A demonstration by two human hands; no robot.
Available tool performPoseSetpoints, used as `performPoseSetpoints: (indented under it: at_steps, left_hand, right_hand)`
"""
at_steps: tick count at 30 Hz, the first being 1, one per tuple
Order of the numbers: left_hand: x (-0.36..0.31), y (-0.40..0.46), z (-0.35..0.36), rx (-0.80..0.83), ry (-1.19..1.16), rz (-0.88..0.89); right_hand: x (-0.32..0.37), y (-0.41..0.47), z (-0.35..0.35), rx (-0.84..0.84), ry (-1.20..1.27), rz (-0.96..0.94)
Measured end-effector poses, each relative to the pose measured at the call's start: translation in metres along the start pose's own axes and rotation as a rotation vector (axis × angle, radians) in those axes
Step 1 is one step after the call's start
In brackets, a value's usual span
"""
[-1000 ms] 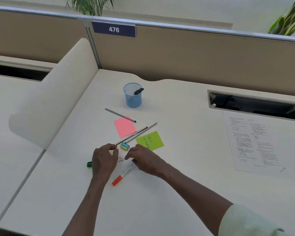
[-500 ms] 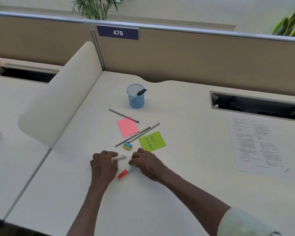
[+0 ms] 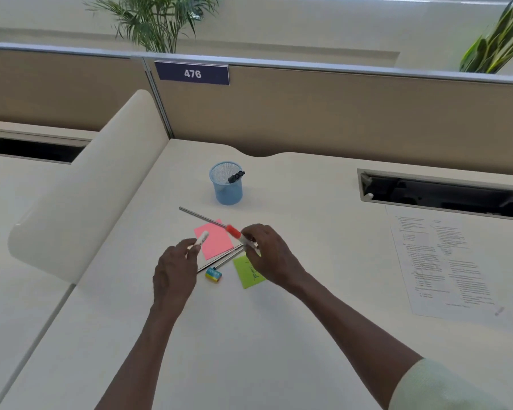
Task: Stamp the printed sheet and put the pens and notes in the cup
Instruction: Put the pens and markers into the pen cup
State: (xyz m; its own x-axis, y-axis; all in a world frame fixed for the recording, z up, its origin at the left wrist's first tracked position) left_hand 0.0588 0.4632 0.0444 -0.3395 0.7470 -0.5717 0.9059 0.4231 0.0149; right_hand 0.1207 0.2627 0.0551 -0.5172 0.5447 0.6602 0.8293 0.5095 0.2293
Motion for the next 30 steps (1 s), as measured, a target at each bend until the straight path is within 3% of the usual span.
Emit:
performPoseSetpoints:
  at_steps: [7, 17, 25, 30]
  left_hand:
    - [-0.05, 0.075, -0.012, 0.062, 0.035, -0.004]
    - [-0.108, 0.158, -0.023, -0.022, 0.096, 0.117]
    - [-0.125, 0.178, -0.001, 0.085, 0.178, 0.114]
    - [-0.126, 0.175, -0.001, 0.032, 0.156, 0.149]
  right_hand:
    - [-0.001, 0.068, -0.035, -0.135, 0.148, 0.027]
    - [-0.002, 0.152, -0.066, -0.33, 0.178, 0.025]
    - [-0.023, 0.177, -0.043, -0.187, 0.134, 0.162]
    - [-0.031, 0.172, -0.036, -0.099, 0.153, 0.238]
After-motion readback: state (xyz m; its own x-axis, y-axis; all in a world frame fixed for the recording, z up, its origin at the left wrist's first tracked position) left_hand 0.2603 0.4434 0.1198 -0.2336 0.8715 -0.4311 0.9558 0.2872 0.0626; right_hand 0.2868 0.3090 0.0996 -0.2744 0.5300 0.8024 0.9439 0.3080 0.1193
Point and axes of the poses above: each hand's wrist, its own y-axis towards the middle knuckle, its own z-axis out of the palm, x = y × z, the point moved 4 cm from there along y, towards the middle knuckle, and after that the axes turned 4 degrees about x, right-handed, at the moved point
